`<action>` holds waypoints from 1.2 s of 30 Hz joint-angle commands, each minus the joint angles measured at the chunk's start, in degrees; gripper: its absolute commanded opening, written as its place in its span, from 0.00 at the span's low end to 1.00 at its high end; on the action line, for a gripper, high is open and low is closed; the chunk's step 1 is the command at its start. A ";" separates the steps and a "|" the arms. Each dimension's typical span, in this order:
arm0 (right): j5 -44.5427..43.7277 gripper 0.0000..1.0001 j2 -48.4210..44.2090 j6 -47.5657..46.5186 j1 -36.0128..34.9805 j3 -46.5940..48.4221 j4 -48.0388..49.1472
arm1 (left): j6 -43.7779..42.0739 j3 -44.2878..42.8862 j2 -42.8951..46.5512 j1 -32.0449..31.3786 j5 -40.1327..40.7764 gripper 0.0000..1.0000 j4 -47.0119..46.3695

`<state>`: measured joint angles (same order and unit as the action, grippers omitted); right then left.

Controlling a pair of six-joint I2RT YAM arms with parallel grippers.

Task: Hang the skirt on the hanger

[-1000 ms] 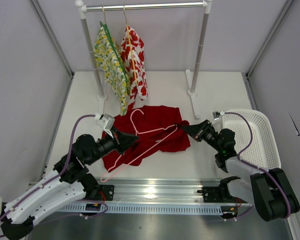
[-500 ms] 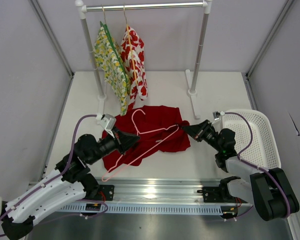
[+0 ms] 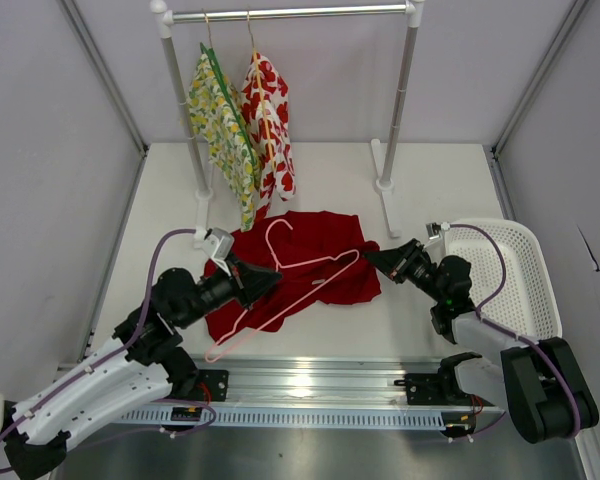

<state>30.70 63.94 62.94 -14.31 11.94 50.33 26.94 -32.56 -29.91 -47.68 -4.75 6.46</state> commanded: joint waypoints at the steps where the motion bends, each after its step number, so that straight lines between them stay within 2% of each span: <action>1: 0.50 0.00 -1.63 -1.50 0.42 2.56 0.22 | 0.75 0.39 -0.50 0.57 -0.78 0.00 -4.08; 15: 0.15 0.00 -2.33 -1.94 0.77 2.64 -1.71 | 0.75 0.74 -0.76 0.92 -0.87 0.00 -3.12; 26: -9.77 0.00 -14.45 -14.15 -1.69 4.58 -32.82 | 3.21 3.02 -3.75 0.92 -3.07 0.00 -3.83; 27: -12.04 0.06 -16.03 -14.59 -2.04 4.75 -35.10 | 3.21 2.76 -3.92 0.92 -3.16 0.00 -3.56; 36: -26.38 0.31 -20.17 -17.41 -10.03 8.00 -56.73 | 2.60 1.36 -8.05 0.92 -4.47 0.00 -2.42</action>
<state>12.19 45.12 47.77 -21.89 16.25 3.42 28.69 -29.26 -36.62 -47.22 -7.86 5.23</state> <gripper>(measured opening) 0.289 0.016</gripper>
